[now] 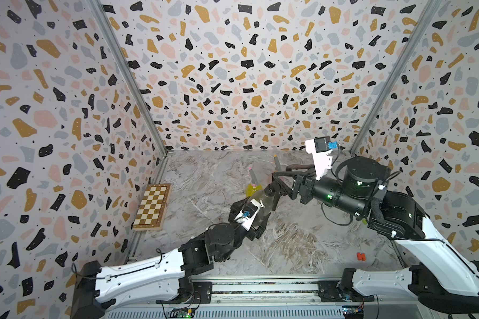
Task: Attach spray nozzles to spray bottles
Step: Place the spray bottle at the center of the board.
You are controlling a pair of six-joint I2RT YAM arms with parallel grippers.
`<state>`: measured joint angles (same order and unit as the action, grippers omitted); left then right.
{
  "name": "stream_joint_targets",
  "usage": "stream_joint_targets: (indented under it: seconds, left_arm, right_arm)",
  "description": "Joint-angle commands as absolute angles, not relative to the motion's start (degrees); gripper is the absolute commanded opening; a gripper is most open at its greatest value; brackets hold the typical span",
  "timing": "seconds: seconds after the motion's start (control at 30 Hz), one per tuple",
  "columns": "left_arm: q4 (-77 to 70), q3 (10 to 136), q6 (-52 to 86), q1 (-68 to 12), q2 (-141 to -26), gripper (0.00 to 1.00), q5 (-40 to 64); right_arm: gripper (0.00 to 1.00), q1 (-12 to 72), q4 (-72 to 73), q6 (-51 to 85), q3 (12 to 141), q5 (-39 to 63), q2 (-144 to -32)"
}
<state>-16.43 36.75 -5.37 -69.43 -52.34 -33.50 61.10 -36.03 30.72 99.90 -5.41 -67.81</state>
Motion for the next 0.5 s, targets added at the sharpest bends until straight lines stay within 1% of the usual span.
stream_joint_targets:
  seconds: [0.0, 0.13, 0.27, 0.47]
  left_arm:
    - [-25.95, 35.37, -11.24, -70.43, -53.35, 0.00, -44.26]
    - [-28.87, 35.06, -13.65, -71.04, -54.83, 0.00, -48.30]
    - [-29.66, 34.55, -13.05, -71.10, -54.88, 0.00, -48.79]
    - [-29.65, 34.00, -12.33, -71.10, -54.21, 0.00, -50.54]
  right_arm:
    - [0.62, 60.48, -39.94, 31.23, 102.07, -2.87, -69.52]
    - [0.56, 60.06, -40.71, 31.55, 102.14, -2.06, -70.52]
    - [0.50, 60.12, -42.11, 32.01, 102.01, -2.07, -71.71]
    - [0.40, 60.11, -40.64, 33.20, 98.96, -3.05, -70.31]
